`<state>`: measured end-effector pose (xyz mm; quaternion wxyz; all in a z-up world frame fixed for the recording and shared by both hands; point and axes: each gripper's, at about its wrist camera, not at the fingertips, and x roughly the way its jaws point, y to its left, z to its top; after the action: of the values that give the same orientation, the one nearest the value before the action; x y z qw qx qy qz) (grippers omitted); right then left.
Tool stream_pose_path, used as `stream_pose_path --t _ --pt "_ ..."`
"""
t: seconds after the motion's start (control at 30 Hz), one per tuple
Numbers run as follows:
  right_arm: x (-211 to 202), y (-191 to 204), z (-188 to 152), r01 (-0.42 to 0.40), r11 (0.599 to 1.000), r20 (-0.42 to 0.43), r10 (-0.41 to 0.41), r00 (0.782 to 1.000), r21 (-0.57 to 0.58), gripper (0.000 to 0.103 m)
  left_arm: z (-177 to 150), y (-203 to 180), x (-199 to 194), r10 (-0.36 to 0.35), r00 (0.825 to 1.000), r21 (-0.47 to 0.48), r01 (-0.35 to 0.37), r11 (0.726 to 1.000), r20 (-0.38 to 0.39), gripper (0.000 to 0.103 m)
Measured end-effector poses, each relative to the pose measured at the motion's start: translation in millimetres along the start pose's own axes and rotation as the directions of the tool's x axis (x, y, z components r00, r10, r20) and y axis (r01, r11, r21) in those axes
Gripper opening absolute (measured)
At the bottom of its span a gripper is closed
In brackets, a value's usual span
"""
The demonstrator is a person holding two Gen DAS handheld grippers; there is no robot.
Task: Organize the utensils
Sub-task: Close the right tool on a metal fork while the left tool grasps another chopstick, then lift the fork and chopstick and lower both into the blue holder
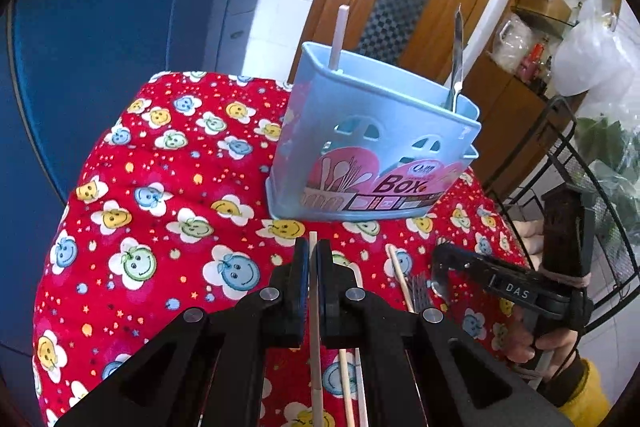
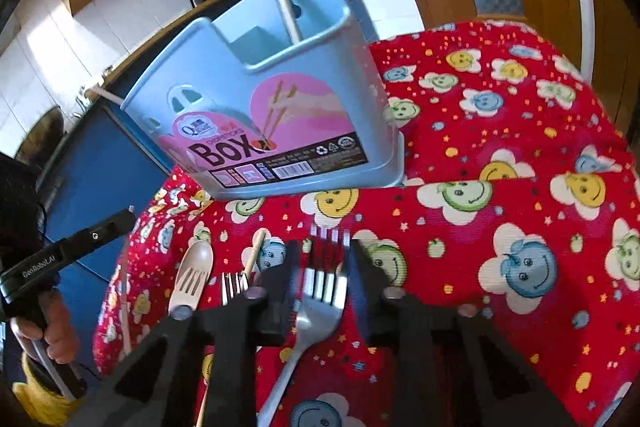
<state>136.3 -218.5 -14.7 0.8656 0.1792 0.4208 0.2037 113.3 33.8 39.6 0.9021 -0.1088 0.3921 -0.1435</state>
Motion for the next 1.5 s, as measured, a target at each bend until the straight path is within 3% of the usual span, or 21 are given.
stream_pose_path --t 0.03,0.17,0.4,0.6,0.83,1.2,1.5 --pt "-2 -1 0 -0.011 1.0 0.01 0.011 1.0 0.005 0.013 1 0 0 -0.001 1.0 0.001 0.001 1.0 0.003 0.003" --pt "-12 2 -1 -0.004 1.0 0.047 0.005 0.999 -0.014 0.004 2 -4 -5 0.0 1.0 0.006 0.0 1.0 0.023 0.003" --pt "-41 26 -2 0.082 0.993 0.135 -0.07 0.988 -0.082 0.003 5 -11 -20 0.005 0.997 0.022 -0.006 1.0 0.079 0.003" --pt "-77 60 0 0.214 0.96 0.269 -0.161 0.95 -0.181 0.003 10 -20 -40 0.021 0.988 0.048 -0.028 0.998 0.154 0.003" --pt "-112 90 7 0.339 0.911 0.422 -0.219 0.88 -0.233 0.003 23 -29 -63 0.012 0.973 0.058 -0.027 0.998 0.232 0.003" --pt "-141 108 33 0.398 0.888 0.511 -0.239 0.826 -0.229 0.003 57 -47 -91 -0.009 0.945 0.09 -0.021 0.996 0.326 0.003" --pt "-156 120 65 0.479 0.846 0.57 -0.28 0.772 -0.234 0.003 101 -66 -109 -0.012 0.911 0.11 -0.037 0.993 0.413 0.003"
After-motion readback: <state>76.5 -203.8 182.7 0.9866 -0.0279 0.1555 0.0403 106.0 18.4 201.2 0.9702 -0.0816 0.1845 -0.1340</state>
